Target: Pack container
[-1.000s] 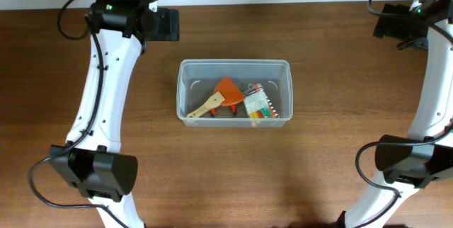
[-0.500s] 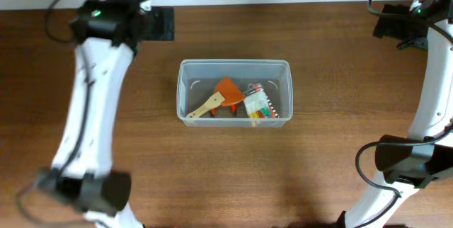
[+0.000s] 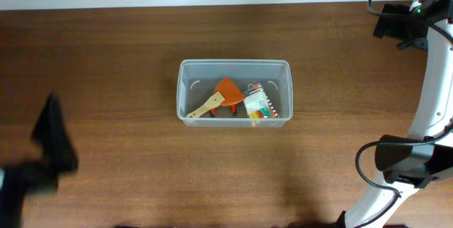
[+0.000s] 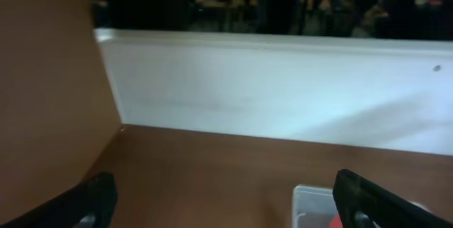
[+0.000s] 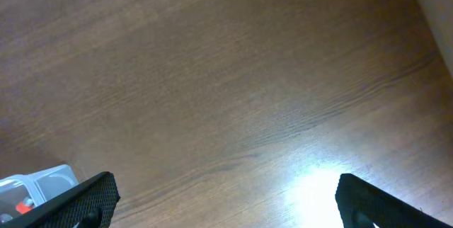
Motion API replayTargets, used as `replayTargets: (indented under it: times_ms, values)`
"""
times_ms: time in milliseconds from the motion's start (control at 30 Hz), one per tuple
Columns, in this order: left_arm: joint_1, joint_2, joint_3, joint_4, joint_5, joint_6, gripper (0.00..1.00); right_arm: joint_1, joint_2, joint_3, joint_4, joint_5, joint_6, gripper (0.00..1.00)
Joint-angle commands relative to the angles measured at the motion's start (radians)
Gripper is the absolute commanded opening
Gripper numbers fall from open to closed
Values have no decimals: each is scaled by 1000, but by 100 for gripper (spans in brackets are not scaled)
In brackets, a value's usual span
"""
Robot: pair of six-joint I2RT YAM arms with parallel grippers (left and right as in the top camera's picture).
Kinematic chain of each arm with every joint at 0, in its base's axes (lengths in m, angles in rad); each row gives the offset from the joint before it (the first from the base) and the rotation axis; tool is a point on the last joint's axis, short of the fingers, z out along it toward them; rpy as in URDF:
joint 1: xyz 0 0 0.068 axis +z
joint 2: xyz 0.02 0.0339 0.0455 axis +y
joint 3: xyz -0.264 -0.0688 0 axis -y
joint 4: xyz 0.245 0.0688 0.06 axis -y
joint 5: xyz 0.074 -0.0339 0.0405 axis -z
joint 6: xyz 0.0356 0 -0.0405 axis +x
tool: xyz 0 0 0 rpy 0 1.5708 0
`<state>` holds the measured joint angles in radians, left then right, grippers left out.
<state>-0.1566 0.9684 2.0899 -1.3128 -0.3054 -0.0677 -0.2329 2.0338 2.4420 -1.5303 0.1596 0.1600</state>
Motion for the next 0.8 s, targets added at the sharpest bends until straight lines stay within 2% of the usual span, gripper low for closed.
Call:
replayTargets:
  times_ms: [0,200,533,767]
  values:
    - [62,-108,-206,4,5,11,99,3,-17,4,1,2,2,99]
    - [94,-315,-607,206,47,8,99,3,-17,4,1,2,2,99]
    - [94,-547,-1352,767,154,8,99,3,-17,4,1,2,2,99]
    - [94,-665,-1654,1032,217,8,99,3,-17,4,1,2,2,99]
